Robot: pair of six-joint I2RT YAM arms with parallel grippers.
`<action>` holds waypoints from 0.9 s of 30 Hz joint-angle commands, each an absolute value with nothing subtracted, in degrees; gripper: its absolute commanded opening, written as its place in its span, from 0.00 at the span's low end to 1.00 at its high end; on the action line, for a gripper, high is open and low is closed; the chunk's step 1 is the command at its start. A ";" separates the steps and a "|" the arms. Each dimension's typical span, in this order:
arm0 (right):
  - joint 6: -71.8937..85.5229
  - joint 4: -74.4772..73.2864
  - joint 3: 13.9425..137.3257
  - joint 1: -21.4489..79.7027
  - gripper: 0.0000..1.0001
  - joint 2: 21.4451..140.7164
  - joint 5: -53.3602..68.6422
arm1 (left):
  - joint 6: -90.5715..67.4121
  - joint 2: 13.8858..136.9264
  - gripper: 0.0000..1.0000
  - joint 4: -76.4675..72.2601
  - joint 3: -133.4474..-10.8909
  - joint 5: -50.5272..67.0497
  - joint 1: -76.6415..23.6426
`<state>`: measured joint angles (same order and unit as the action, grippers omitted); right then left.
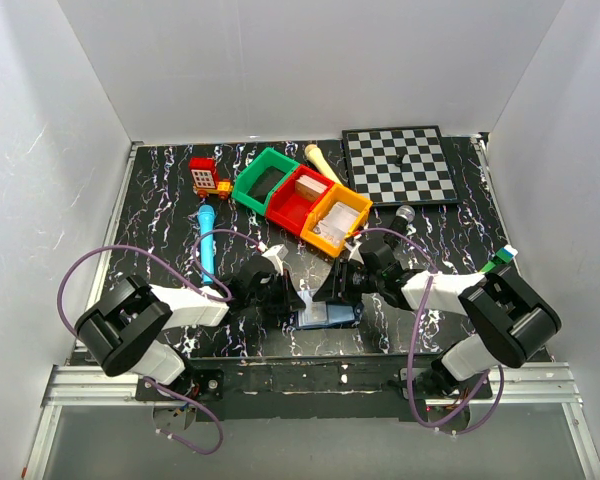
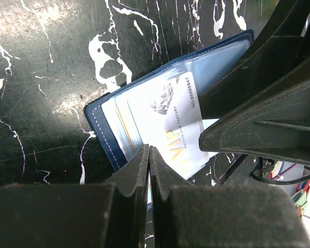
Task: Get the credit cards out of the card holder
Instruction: Remove the credit card from the card holder.
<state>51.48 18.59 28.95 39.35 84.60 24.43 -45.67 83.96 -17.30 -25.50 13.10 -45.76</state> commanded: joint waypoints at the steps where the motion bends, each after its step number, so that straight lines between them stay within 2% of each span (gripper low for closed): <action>1: 54.23 27.07 29.09 40.52 0.50 85.60 29.88 | -45.09 86.22 0.00 -15.03 -23.99 13.89 -46.32; 27: 54.32 28.65 30.41 40.34 0.48 88.24 34.89 | -44.91 88.07 0.00 -15.38 -24.70 14.50 -46.23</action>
<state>52.82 24.40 28.34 39.24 88.27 28.12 -45.69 85.82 -19.97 -25.50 15.70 -45.69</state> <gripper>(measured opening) 0.482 0.009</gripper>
